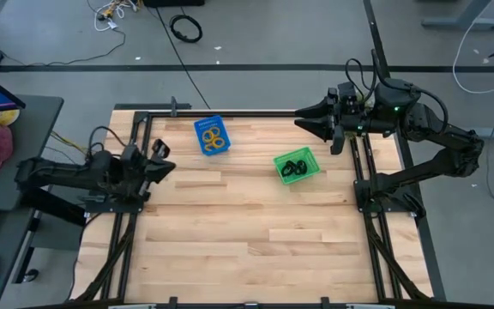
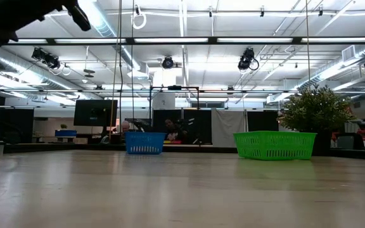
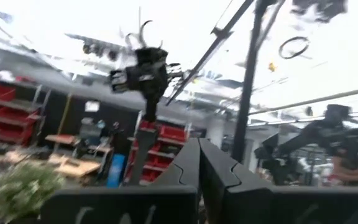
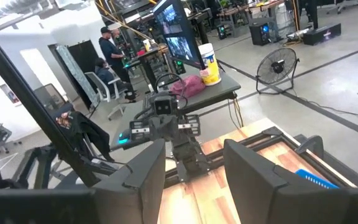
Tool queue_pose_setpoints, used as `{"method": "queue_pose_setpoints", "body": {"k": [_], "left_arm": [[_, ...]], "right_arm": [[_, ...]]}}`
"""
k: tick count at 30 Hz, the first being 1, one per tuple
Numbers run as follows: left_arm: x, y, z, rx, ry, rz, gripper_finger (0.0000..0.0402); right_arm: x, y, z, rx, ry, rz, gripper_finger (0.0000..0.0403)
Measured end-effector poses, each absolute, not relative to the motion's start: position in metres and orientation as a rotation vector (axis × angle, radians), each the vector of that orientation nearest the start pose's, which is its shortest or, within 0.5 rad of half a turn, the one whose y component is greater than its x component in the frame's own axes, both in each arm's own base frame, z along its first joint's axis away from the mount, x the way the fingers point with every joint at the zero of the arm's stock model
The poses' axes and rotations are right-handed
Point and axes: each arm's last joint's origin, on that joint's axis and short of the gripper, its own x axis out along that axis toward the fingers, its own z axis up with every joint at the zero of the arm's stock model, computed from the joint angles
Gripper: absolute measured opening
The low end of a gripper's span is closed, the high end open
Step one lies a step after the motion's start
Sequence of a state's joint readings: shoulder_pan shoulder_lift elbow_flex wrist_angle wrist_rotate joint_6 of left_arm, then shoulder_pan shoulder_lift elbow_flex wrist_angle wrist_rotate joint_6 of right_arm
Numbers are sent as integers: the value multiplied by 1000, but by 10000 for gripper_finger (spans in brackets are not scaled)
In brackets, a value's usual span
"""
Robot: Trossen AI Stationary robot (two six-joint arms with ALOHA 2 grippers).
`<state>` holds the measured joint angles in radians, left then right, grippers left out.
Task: Sort spring keychains
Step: Return to Home Position
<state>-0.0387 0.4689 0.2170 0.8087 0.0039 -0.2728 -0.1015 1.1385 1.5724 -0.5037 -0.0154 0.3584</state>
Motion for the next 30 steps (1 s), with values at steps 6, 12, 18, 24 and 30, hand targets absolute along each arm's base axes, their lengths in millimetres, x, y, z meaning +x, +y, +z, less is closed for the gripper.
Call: {"method": "queue_pose_setpoints", "body": {"k": [6,12,18,24,30], "left_arm": [[105,-5,269,-237,-512,-137,1],[93,-5,267,-210,-494,-133,1],[77,-4,266,-185,-513,-130,1],[67,-3,261,-169,-499,-104,1],[70,-3,256,-160,-440,-92,1]], "right_arm": [[202,-20,494,365,53,-98,164],[202,-20,494,383,52,-99,164],[202,-20,494,385,53,-99,164],[202,-20,494,388,53,-99,164],[204,-21,493,391,56,-107,164]]}}
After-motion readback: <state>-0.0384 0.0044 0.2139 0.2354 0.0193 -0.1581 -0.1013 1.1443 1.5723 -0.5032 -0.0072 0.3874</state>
